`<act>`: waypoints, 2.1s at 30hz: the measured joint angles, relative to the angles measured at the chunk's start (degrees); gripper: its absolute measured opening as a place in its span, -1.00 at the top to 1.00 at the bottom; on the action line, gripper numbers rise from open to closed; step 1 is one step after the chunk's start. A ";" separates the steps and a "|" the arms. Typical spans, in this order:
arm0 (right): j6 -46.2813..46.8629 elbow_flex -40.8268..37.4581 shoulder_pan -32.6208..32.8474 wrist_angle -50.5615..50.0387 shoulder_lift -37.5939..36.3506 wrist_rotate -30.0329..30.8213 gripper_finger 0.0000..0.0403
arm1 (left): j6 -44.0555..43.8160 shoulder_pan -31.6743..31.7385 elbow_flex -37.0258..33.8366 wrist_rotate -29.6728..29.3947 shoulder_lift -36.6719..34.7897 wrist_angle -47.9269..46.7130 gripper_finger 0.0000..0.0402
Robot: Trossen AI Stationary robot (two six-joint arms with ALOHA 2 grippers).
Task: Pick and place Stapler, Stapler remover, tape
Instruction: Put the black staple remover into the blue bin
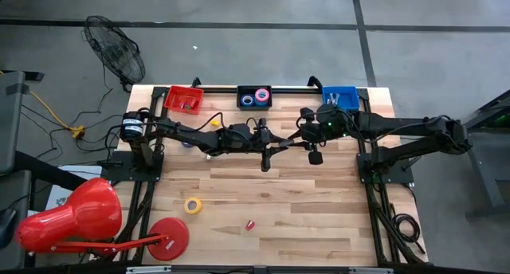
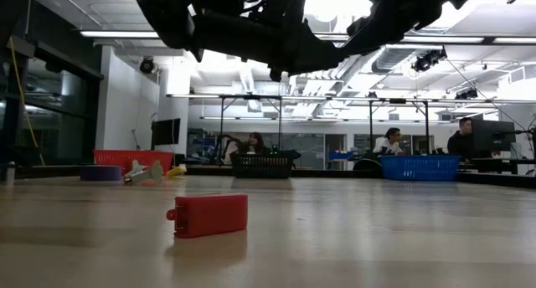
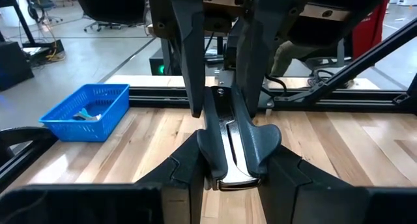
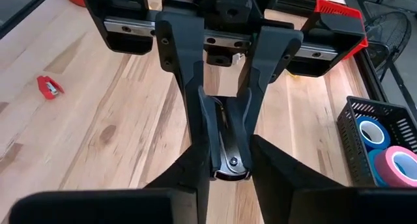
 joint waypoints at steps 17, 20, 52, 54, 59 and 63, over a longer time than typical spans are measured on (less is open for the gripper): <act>0.22 -0.02 -0.02 -0.42 0.00 2.02 0.63 | 0.22 0.03 0.00 1.07 -0.04 -0.05 0.19; 0.25 -0.02 -0.22 -1.71 0.00 4.13 0.63 | 1.71 0.13 0.00 1.64 -0.04 -1.02 0.19; 21.93 0.00 -33.36 -18.03 -0.02 27.26 0.63 | 1.75 10.45 0.00 13.35 -4.55 -21.11 0.18; 23.84 0.00 -37.10 -18.03 -0.02 27.26 0.63 | 1.75 11.24 0.00 15.48 -4.55 -21.13 0.18; 26.93 0.00 -44.31 -17.10 1.87 27.00 0.63 | 1.89 13.38 0.00 21.37 -4.55 -21.88 0.18; 30.96 0.02 -45.13 -14.34 5.87 27.06 0.63 | 1.88 15.40 0.00 26.80 -4.55 -22.01 0.18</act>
